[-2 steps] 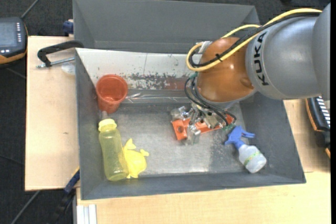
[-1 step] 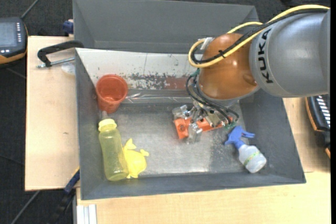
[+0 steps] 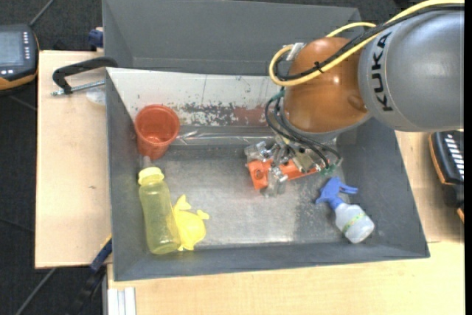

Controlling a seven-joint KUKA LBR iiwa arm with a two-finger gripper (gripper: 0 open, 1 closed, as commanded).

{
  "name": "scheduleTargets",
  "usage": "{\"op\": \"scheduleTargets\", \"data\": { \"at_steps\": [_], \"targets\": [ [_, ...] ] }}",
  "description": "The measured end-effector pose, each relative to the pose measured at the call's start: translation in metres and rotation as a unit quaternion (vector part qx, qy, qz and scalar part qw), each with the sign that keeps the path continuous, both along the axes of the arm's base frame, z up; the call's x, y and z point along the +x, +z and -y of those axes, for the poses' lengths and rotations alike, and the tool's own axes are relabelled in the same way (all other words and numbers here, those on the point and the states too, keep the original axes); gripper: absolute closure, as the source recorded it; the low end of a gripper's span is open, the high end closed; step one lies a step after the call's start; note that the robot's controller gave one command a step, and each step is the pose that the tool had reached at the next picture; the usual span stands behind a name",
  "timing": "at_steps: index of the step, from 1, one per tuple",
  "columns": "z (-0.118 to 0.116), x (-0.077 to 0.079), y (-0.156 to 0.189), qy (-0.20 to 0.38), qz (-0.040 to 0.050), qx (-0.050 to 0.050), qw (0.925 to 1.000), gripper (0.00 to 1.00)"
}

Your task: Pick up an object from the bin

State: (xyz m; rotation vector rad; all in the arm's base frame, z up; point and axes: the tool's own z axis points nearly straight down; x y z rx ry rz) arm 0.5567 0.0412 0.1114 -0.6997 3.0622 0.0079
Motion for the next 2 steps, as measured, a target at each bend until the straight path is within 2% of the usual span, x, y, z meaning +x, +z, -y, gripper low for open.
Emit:
{"op": "scheduleTargets", "data": {
  "at_steps": [2],
  "targets": [
    [0.0,0.003,0.032,0.0,0.0049,0.0,1.0,1.0]
  ]
}}
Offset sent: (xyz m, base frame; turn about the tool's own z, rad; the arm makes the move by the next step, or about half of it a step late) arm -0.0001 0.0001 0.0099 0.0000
